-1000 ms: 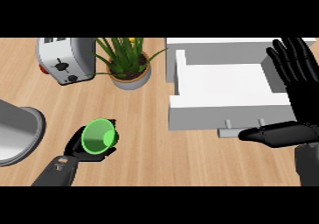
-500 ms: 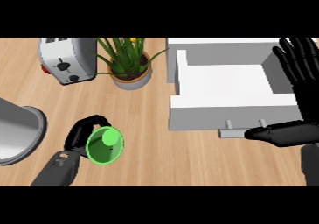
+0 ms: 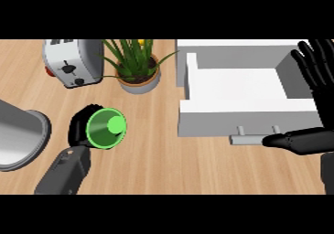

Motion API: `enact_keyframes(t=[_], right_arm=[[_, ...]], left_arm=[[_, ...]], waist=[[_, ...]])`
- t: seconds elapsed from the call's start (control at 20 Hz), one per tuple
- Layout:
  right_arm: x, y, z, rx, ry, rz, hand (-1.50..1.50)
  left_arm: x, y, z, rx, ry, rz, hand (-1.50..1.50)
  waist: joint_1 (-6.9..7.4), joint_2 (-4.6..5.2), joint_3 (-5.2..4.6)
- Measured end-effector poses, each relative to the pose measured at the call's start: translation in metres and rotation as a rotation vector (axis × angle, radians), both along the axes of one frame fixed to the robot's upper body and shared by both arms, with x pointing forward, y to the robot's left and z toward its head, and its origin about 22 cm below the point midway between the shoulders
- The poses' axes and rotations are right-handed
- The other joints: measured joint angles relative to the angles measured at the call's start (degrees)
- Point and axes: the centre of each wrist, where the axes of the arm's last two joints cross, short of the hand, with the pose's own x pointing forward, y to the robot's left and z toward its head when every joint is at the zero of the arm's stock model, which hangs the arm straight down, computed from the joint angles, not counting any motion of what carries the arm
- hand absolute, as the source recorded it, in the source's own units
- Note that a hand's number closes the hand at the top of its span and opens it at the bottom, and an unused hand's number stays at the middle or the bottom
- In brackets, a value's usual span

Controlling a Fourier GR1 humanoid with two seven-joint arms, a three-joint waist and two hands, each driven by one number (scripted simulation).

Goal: Pick up the cup, place it into the drawer and close the drawer

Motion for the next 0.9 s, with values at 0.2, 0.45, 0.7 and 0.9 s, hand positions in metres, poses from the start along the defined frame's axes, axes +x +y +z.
enact_keyframes(t=[0.2, 0.45, 0.7, 0.9], right_arm=[[-0.001, -0.004, -0.002, -0.012, 0.0, -0.004, -1.5], [-0.004, -0.002, -0.006, -0.018, 0.007, -0.016, -1.5], [-0.002, -0.002, -0.009, -0.015, 0.011, -0.026, -1.5], [0.003, 0.0, -0.014, -0.006, 0.008, -0.026, -1.5]], left_arm=[[0.031, -0.019, 0.032, 0.006, -0.073, -0.033, 1.5], [0.066, -0.053, 0.084, 0.02, -0.159, -0.095, 1.5], [0.081, -0.086, 0.124, 0.036, -0.135, -0.144, 1.5], [0.08, -0.097, 0.137, 0.059, -0.093, -0.128, 1.5]], waist=[[0.46, -0.26, 0.08], [0.9, -0.51, 0.14], [1.21, -0.49, 0.02], [1.41, -0.54, -0.1]])
